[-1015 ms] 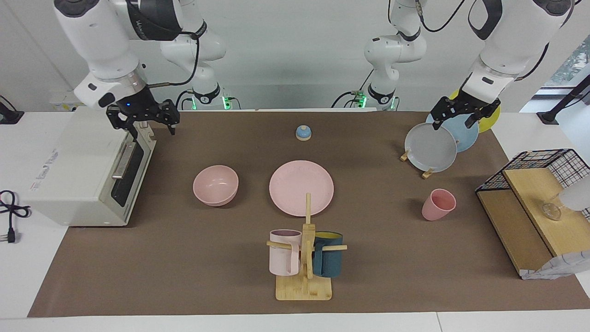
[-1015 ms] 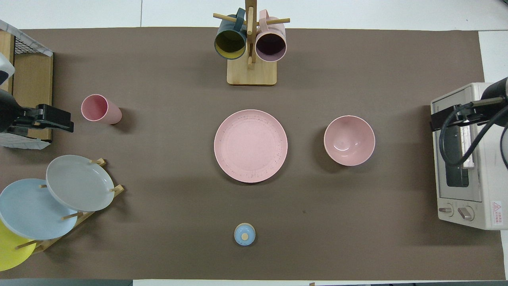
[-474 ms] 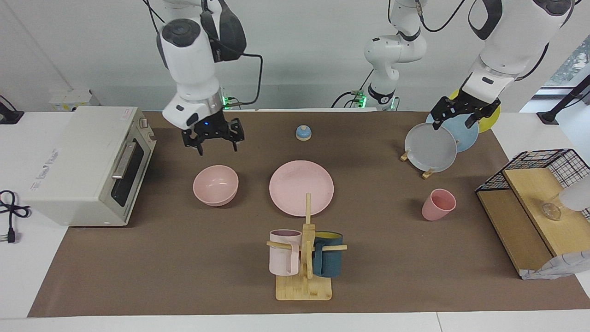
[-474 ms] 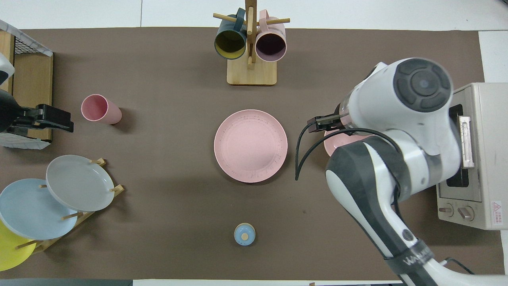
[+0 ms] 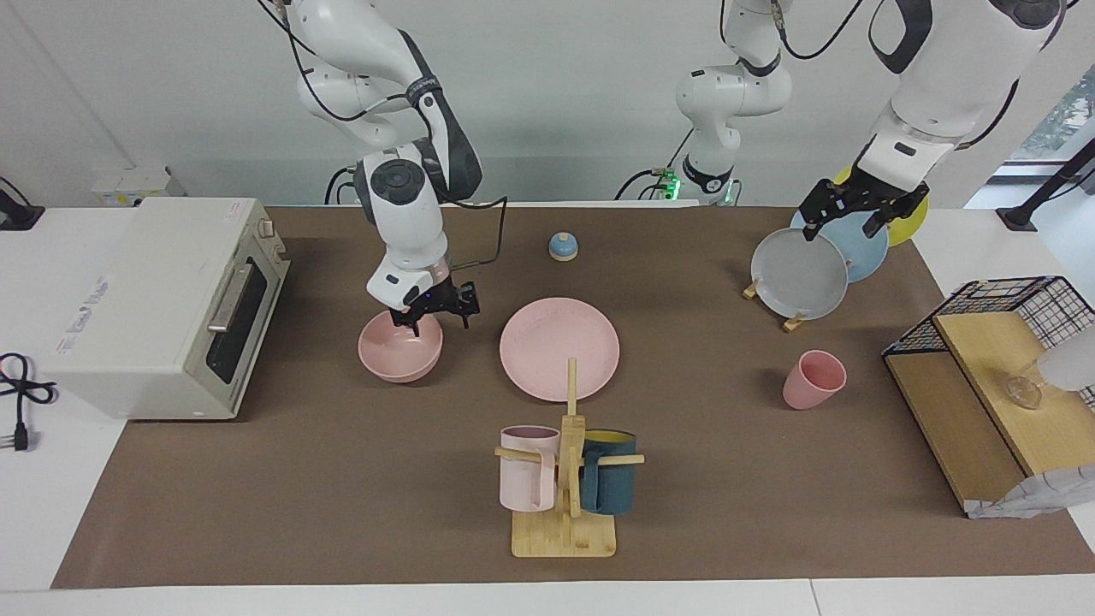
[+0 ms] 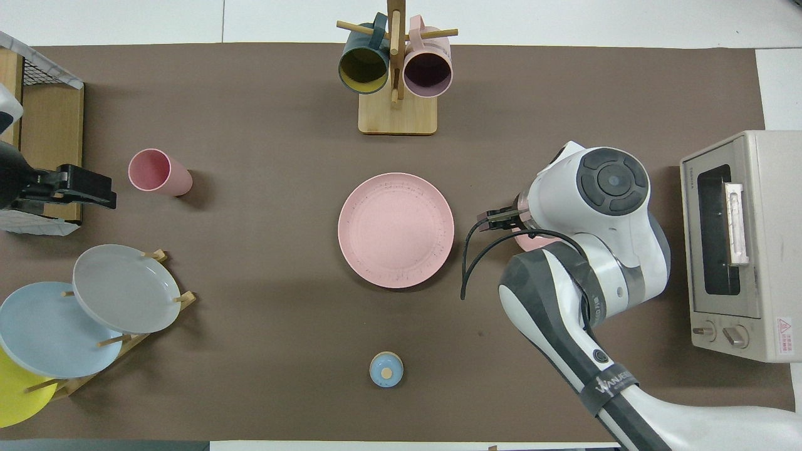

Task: Organize tableware
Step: 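Reach the right gripper down to the pink bowl rim and grasp it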

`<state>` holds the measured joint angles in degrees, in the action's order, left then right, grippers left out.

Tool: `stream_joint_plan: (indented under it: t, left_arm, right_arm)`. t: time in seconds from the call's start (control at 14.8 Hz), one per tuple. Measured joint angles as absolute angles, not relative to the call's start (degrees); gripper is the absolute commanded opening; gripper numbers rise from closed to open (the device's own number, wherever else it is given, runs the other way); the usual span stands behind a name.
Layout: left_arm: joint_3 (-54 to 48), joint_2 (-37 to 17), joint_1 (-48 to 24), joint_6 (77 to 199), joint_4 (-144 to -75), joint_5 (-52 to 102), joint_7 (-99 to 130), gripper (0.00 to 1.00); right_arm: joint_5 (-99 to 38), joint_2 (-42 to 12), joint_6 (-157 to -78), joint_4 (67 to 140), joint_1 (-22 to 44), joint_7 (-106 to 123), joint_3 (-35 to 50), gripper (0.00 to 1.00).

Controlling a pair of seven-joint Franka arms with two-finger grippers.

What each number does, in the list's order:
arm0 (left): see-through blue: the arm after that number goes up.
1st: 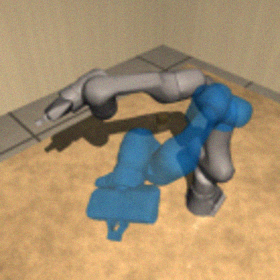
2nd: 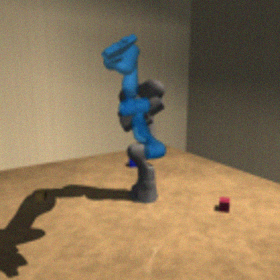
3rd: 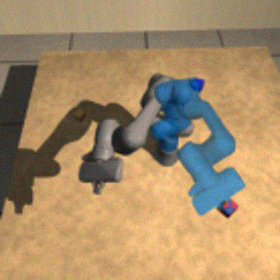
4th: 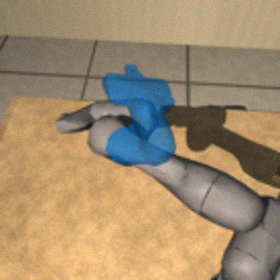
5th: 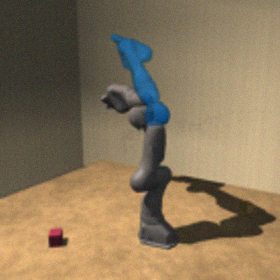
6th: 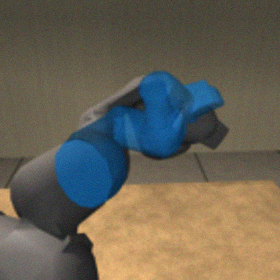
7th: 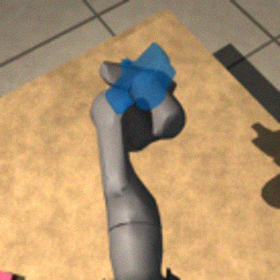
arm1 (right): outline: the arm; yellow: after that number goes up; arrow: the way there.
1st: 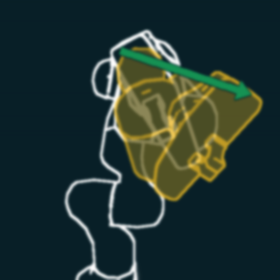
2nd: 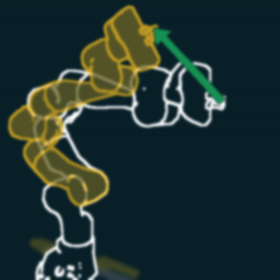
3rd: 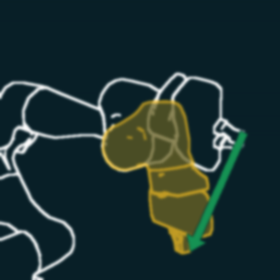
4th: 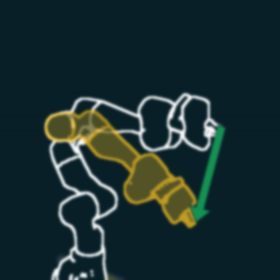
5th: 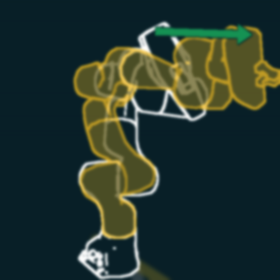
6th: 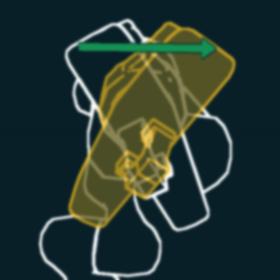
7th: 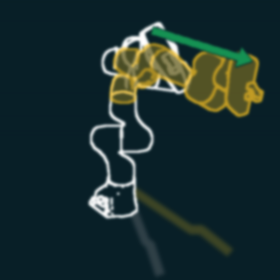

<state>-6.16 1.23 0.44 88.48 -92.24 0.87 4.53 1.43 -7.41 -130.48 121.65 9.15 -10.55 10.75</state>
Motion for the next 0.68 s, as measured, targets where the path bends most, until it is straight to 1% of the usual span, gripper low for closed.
stream_joint_plan:
  t: [0.07, 0.2, 0.27, 0.54, 0.68]
  left_arm:
    - [-6.2, 1.2, 0.4, 88.5, -92.2, 0.9, 4.5, 1.00]
    - [-6.2, 1.2, 0.4, 88.5, -92.2, 0.9, 4.5, 1.00]
    - [-6.2, 1.2, 0.4, 88.5, -92.2, 0.9, 4.5, 1.00]
    - [-6.2, 1.2, 0.4, 88.7, -92.2, 0.9, 4.5, 1.00]
    - [-6.2, 1.2, 0.4, 89.2, -92.2, 0.9, 4.5, 1.00]
  right_arm:
    - [1.5, -7.4, -131.2, 122.5, 9.1, -9.4, 10.7, 0.37]
    - [1.9, -7.4, -131.7, 123.2, 9.0, -8.3, 10.6, 0.15]
    - [2.4, -7.4, -131.7, 123.3, 8.9, -8.1, 10.6, 0.00]
    - [3.9, -7.4, -131.7, 123.3, 8.8, -7.9, 10.6, 0.00]
    - [4.7, -7.3, -129.7, 121.9, 9.0, -7.8, 11.0, 0.00]
